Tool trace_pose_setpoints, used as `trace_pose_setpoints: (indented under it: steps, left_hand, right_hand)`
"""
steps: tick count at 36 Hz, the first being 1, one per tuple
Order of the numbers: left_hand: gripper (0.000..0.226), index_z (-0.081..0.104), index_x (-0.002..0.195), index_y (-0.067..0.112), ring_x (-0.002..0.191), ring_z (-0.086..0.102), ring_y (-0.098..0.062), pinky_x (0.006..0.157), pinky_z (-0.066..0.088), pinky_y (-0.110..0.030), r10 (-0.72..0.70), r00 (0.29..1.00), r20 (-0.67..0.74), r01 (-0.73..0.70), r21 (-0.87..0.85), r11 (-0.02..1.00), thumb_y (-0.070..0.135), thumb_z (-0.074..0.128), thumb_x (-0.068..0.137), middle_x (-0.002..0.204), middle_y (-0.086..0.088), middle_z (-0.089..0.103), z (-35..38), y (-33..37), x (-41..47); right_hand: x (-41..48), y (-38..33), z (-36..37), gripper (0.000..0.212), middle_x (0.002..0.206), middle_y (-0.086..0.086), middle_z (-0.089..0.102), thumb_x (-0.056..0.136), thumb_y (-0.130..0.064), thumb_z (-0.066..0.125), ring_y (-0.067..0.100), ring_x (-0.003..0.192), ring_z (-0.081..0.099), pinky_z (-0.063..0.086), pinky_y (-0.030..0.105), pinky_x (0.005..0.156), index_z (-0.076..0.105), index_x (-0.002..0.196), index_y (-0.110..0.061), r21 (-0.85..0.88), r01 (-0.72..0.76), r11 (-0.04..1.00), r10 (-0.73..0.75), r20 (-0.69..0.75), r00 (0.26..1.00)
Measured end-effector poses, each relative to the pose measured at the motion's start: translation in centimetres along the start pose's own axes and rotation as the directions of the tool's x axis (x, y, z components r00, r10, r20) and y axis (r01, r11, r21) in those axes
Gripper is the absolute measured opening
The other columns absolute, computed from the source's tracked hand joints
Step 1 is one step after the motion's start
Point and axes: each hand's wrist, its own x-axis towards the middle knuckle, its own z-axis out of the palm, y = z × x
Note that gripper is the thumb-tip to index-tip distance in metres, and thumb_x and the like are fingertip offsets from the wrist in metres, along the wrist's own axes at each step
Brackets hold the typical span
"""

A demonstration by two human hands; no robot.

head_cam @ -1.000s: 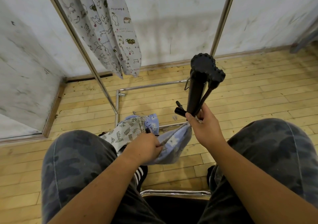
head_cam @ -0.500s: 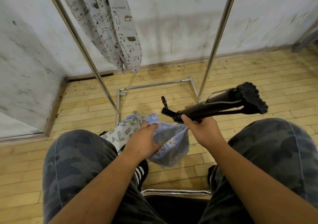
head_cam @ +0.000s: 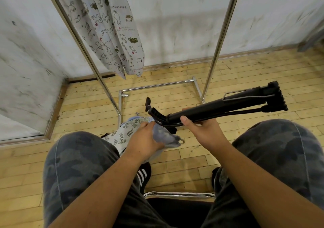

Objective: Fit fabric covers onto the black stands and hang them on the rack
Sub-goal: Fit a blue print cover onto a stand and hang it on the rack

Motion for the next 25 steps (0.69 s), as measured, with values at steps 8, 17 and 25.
trace_pose_setpoints:
  steps: [8, 17, 25]
  left_hand:
    - [0.067, 0.055, 0.131, 0.037, 0.111, 0.06, -0.017, 0.073, 0.046, -0.028, -0.138, 0.99, -0.019, 0.125, -0.314, 0.941, 0.026, 0.082, 0.07, 0.121, 0.008, 0.059, -0.3, -0.8, 0.6]
    - [0.056, 0.065, 0.122, 0.03, 0.093, 0.071, -0.001, 0.07, 0.051, -0.016, -0.142, 0.986, 0.082, 0.158, -0.707, 0.689, 0.004, 0.085, 0.076, 0.093, 0.02, 0.073, -1.2, 0.1, 0.3]
    - [0.051, 0.064, 0.111, 0.038, 0.093, 0.06, 0.02, 0.078, 0.042, -0.012, -0.069, 0.992, 0.107, 0.125, -0.742, 0.659, 0.009, 0.087, 0.077, 0.11, 0.019, 0.068, -1.7, 1.0, -0.4]
  right_hand:
    - [-0.4, -0.3, 0.0, 0.022, 0.1, -0.026, 0.073, 0.092, -0.038, 0.074, -0.007, 0.099, 0.066, 0.054, 0.032, 0.098, 0.071, 0.114, -0.042, 0.065, -0.014, 0.998, 0.009, 0.075, 0.997]
    - [-0.6, -0.6, 0.0, 0.02, 0.106, -0.022, 0.074, 0.095, -0.025, 0.072, -0.009, 0.101, 0.065, 0.05, 0.024, 0.088, 0.073, 0.113, -0.035, 0.081, -0.057, 0.995, 0.043, 0.16, 0.986]
    - [-0.4, -0.6, -0.4, 0.017, 0.115, -0.015, 0.073, 0.096, -0.029, 0.071, 0.004, 0.116, 0.061, 0.047, 0.03, 0.101, 0.074, 0.112, -0.034, 0.14, -0.154, 0.978, 0.131, 0.161, 0.978]
